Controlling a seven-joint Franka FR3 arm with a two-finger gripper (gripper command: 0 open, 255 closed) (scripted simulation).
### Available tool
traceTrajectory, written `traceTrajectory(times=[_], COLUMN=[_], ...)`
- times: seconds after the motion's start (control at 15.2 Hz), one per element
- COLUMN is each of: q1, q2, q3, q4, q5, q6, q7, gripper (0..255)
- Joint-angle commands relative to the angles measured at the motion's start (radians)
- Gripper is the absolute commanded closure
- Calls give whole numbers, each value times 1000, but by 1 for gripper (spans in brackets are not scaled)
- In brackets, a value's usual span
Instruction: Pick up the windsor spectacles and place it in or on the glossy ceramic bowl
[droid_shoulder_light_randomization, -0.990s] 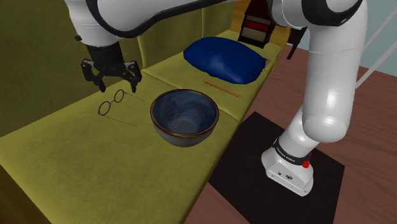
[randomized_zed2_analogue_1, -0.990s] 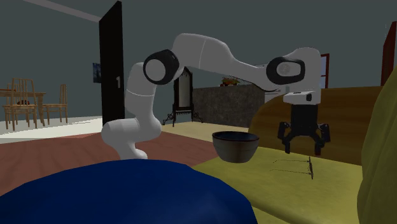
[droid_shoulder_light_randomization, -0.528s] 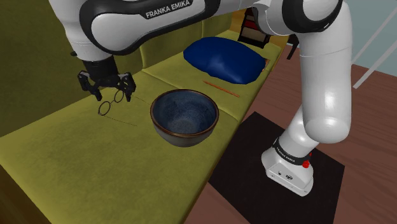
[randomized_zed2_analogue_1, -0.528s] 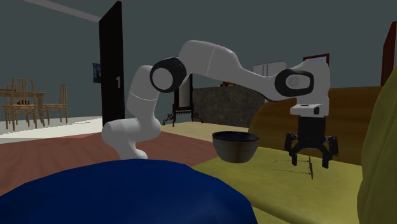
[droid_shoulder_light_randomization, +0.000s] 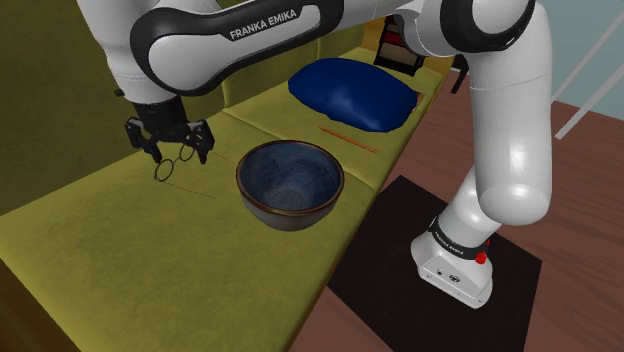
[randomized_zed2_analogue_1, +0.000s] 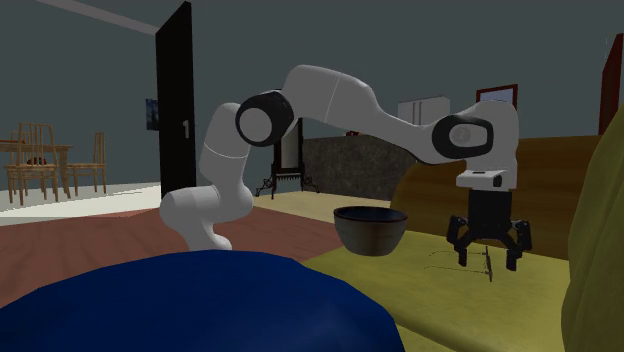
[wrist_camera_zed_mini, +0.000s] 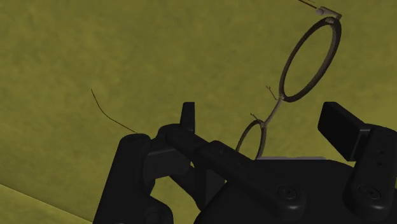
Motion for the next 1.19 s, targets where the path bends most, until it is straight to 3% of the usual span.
traceTrajectory(times=[0.0,0.07,0.13,0.73,1.12], q1=[0,0,0,0,4], q2=[0,0,0,0,-19], q3=[0,0,0,0,9], q4=[0,0,0,0,54], q5=[0,0,0,0,16], q6=[0,0,0,0,-67], q7=[0,0,0,0,-16], gripper=[0,0,255,255,255])
